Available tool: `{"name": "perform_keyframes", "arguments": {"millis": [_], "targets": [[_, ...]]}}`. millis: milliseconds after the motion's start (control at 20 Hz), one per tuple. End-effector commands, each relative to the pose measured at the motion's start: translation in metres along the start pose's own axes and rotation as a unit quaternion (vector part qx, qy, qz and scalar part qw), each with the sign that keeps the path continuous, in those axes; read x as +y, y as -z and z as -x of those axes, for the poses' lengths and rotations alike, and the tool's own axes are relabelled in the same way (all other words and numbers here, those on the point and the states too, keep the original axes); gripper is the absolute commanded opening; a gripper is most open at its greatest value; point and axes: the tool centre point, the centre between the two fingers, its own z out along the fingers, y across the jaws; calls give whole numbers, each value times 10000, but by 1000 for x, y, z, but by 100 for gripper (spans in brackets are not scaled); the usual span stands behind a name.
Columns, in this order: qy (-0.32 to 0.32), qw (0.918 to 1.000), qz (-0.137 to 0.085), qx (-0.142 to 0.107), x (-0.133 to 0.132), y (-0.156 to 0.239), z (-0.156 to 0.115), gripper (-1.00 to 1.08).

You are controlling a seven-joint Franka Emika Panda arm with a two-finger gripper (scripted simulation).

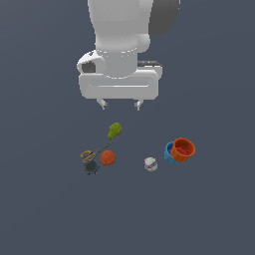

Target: Pick up a designated object from a clutter of objects.

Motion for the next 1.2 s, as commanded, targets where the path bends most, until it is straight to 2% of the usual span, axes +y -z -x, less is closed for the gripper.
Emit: {"name": "perform_keyframes", "arguments": {"millis": [0,750,1150], "targets": [[0,10000,0,0,0,0,0,100],[53,10000,-44,47,8,3,0,100],[-307,9995,-38,18,14,-18,5,100]]}}
